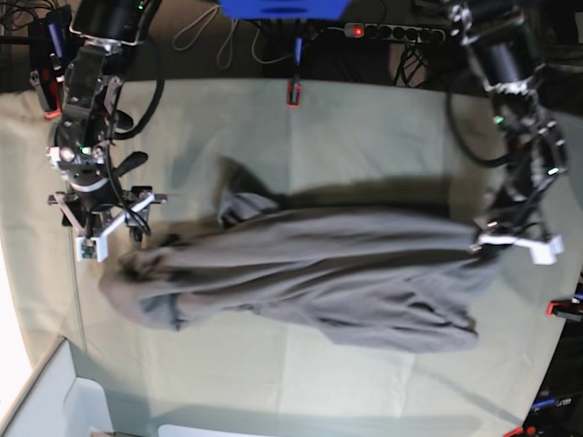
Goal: Layout the t-shirt on the table in an organized manner, then fold the t-shirt properly
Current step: 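Lay the shirt down and drag its edge with the right gripper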
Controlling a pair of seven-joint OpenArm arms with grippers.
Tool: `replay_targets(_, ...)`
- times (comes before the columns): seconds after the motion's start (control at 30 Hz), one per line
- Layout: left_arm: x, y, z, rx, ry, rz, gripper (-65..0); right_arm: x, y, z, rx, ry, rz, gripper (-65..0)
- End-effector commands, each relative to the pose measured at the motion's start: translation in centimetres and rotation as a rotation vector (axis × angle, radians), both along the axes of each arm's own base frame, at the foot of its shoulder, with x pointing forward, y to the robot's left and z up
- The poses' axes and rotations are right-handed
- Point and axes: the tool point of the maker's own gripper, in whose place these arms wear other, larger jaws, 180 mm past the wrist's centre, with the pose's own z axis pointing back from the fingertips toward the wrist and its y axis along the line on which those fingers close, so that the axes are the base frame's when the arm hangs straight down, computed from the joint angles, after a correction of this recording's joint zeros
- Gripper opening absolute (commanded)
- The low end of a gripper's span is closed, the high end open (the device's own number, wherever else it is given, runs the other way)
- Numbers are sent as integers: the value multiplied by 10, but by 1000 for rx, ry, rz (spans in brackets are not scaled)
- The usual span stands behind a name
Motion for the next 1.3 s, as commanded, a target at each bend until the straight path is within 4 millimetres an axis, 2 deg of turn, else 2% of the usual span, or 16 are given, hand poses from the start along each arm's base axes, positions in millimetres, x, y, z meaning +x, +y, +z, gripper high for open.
replay_targets(0.0,8,12,31,17,-92,9,-650,11,5,15,-2,-55,23,-247)
replay_targets(0.13,-22,50,51,64,-98,74,-650,12,36,10,8,-43,107,-246)
replay_targets(0.27,-43,76,48,67,-69,143,-650,8,69,-3,25,-8,195,-246)
replay_targets(0.33,-53,85,45,62,-48,167,-650,6,74,-17,37,29,206,-246)
replay_targets(0.57,-62,86,40,52,-9,162,-650,13,77,-46,66,106,208,-246)
replay_targets(0.87,-62,84,39,47,-9,161,-650,43,73,-51,69,125,210,-246)
replay_targets(0.93,-62,84,39,47,-9,161,-650,46,64,-52,55,130,206,-248)
replay_targets(1.07,-62,85,39,48,-9,161,-650,52,63,-47,54,104,208,-252)
replay_targets(1.17,-61,83,39,46,-10,157,-650,58,66,-40,62,28,214,-302)
replay_targets(1.27,-61,82,39,45,-9,157,-650,57,74,-39,77,13,248,-415)
